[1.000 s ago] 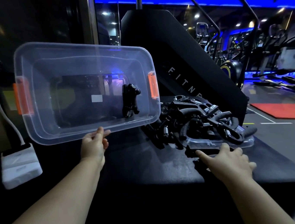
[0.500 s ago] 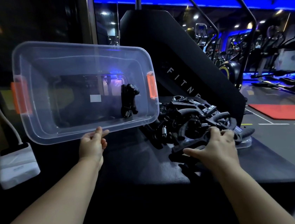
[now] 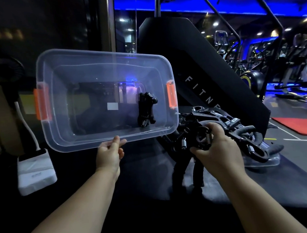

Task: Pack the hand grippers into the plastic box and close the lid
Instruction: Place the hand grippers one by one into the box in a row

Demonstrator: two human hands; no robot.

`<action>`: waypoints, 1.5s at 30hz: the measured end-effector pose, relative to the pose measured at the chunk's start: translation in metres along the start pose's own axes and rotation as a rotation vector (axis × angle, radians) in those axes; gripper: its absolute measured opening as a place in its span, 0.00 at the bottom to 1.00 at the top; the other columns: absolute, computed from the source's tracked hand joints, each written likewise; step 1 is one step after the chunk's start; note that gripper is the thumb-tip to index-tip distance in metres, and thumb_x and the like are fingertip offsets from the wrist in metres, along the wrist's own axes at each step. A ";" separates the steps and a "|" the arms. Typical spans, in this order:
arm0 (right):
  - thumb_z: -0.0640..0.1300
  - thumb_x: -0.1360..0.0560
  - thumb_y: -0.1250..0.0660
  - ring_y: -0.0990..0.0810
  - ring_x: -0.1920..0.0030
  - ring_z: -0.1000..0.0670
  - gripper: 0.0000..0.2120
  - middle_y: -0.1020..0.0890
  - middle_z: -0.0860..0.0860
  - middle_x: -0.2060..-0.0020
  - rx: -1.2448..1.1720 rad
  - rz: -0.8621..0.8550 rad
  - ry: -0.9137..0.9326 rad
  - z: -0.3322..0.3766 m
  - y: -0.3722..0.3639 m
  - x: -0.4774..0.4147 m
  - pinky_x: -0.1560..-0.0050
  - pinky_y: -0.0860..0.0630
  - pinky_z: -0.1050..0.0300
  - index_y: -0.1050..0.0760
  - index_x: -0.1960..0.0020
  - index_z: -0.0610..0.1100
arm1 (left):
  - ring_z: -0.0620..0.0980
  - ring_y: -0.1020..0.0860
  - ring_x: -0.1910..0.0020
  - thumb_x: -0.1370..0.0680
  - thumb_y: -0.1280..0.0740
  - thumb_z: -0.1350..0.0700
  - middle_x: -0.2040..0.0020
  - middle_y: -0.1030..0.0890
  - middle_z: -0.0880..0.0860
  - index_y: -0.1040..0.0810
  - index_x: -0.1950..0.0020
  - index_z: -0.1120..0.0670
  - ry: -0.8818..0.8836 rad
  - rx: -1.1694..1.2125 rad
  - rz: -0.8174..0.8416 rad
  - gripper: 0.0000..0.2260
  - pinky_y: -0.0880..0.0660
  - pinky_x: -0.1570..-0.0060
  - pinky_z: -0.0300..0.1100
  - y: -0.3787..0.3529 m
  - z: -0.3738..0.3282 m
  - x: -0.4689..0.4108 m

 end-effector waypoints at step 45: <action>0.47 0.30 0.29 0.17 0.59 0.48 0.30 0.18 0.52 0.54 -0.403 0.189 0.120 0.074 -0.053 -0.063 0.55 0.20 0.48 0.39 0.33 0.61 | 0.41 0.26 0.69 0.23 0.33 0.54 0.66 0.16 0.48 0.27 0.55 0.55 0.063 0.129 0.003 0.06 0.27 0.65 0.35 0.002 -0.003 0.004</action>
Point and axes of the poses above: each hand's wrist, its own x-axis away from the middle knuckle, its own y-axis out of the back of the hand, z = x × y, the point moved 8 cm from there along -x, towards the middle knuckle
